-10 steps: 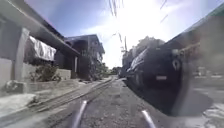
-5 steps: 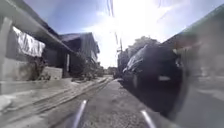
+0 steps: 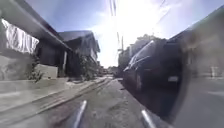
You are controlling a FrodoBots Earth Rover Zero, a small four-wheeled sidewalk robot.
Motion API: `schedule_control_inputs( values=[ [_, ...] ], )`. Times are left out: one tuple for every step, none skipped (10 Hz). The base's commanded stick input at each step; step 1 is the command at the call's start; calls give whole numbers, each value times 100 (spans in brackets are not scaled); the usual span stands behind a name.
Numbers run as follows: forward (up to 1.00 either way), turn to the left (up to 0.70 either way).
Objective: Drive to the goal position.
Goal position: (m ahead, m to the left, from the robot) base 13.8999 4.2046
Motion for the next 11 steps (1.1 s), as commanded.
schedule_control_inputs(
  values=[
    [100,-2],
    [100,-2],
    [100,-36],
    [100,-37],
    [100,-36],
    [100,-30],
    [100,0],
    [100,0],
    [100,0],
    [100,0],
    [100,0]
  ],
)
